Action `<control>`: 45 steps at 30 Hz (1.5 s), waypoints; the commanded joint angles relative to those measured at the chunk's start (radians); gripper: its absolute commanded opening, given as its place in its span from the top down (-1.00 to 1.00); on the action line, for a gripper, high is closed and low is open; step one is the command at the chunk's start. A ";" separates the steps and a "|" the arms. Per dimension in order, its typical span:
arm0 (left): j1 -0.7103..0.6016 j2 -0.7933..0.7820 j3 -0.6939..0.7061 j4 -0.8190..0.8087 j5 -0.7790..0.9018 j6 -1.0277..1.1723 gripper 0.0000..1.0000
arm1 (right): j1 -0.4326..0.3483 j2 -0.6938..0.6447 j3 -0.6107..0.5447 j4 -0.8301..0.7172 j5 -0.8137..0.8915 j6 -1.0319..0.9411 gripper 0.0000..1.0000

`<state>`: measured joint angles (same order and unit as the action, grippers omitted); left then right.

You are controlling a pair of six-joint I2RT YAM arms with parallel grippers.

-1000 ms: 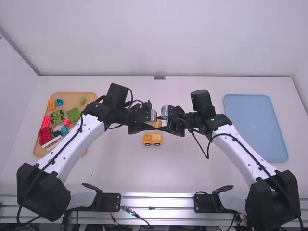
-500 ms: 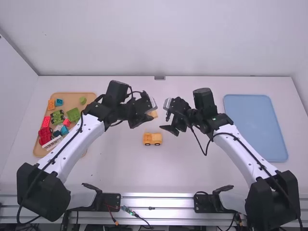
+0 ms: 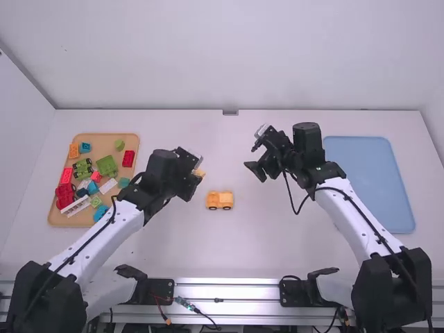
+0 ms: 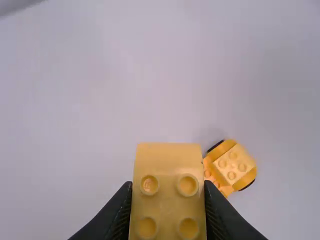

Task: Assemble lego blocks to make yellow taxi

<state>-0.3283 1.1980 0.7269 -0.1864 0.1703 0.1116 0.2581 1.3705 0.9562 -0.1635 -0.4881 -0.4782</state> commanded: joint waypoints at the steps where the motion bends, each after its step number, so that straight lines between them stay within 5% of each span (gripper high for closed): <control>1: -0.003 0.001 -0.038 -0.019 -0.079 -0.205 0.97 | 0.018 -0.020 -0.007 0.024 0.155 0.131 -0.98; 5: 0.014 0.040 -0.047 -0.081 -0.099 -0.285 0.97 | 0.062 -0.020 -0.097 0.152 0.303 0.222 -0.98; 12: 0.011 0.078 -0.109 -0.028 -0.131 -0.340 0.96 | 0.082 -0.021 -0.209 0.276 0.302 0.270 -0.98; 33: 0.008 0.354 -0.167 0.130 -0.213 -0.417 0.93 | 0.081 -0.021 -0.217 0.289 0.257 0.269 -0.97; 39: 0.008 0.355 -0.162 0.117 -0.212 -0.439 0.07 | 0.082 -0.021 -0.217 0.290 0.257 0.269 -0.98; 42: 0.008 0.355 -0.125 0.056 -0.212 -0.442 -0.62 | 0.081 -0.021 -0.217 0.291 0.257 0.268 -0.97; 45: 0.008 0.355 -0.070 -0.018 -0.213 -0.442 -0.75 | 0.082 -0.021 -0.217 0.291 0.257 0.262 -0.98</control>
<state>-0.3210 1.5467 0.6163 -0.1925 -0.0418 -0.3244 0.3428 1.3655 0.7448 0.1246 -0.2272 -0.2165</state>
